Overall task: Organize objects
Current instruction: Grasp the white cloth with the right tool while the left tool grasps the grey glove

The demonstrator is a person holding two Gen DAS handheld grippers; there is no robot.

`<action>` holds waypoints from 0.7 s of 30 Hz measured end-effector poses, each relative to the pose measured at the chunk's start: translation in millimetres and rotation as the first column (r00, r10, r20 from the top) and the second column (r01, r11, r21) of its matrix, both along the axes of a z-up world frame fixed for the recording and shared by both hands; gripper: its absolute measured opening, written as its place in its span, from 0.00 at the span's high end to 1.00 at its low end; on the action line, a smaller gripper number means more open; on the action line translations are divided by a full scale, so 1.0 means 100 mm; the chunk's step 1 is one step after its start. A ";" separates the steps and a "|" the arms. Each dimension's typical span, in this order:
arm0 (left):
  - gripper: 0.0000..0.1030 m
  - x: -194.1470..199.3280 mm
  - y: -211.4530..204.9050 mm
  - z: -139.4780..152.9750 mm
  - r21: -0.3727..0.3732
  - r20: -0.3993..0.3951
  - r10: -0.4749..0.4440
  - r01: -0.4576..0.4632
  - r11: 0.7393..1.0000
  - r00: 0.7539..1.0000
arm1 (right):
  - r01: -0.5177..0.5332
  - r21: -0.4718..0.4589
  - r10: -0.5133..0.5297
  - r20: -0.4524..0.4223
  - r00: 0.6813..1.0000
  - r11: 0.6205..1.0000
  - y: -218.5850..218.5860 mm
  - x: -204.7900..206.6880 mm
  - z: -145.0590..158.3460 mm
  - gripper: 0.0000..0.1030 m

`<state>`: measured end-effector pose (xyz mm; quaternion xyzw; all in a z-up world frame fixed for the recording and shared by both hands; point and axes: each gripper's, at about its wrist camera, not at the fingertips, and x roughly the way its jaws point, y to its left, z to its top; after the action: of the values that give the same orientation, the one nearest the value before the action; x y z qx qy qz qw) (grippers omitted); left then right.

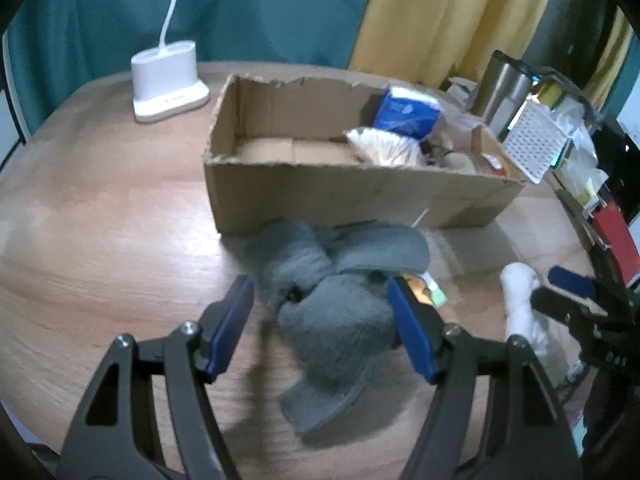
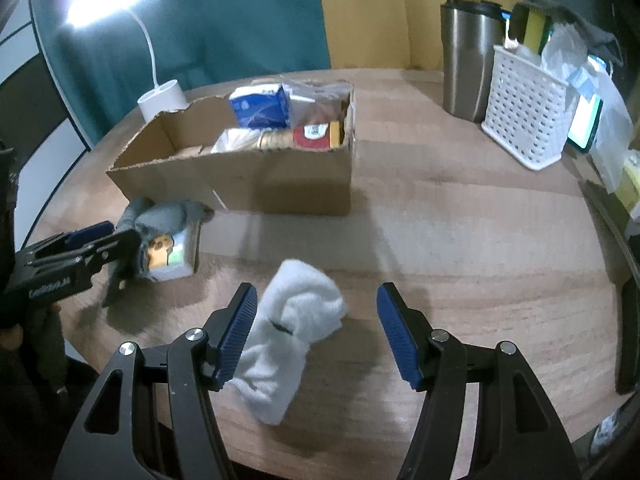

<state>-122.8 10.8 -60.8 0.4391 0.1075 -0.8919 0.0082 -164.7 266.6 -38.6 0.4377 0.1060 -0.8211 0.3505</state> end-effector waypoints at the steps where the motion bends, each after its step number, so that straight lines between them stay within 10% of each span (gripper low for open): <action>1: 0.31 -0.01 0.00 -0.01 0.009 0.003 0.000 0.000 1.000 1.000 | -0.001 0.000 0.001 0.013 1.000 1.000 0.00 0.00 -0.02 0.36; 21: 0.49 0.06 -0.10 -0.03 0.066 -0.038 -0.041 0.043 0.997 0.998 | -0.079 0.023 0.077 0.057 0.995 0.997 -0.23 0.07 -0.15 0.49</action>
<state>-117.2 1.1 -64.0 0.4250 0.1280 -0.8957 -0.0270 -157.9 243.8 -53.8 0.4604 0.1235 -0.7929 0.3796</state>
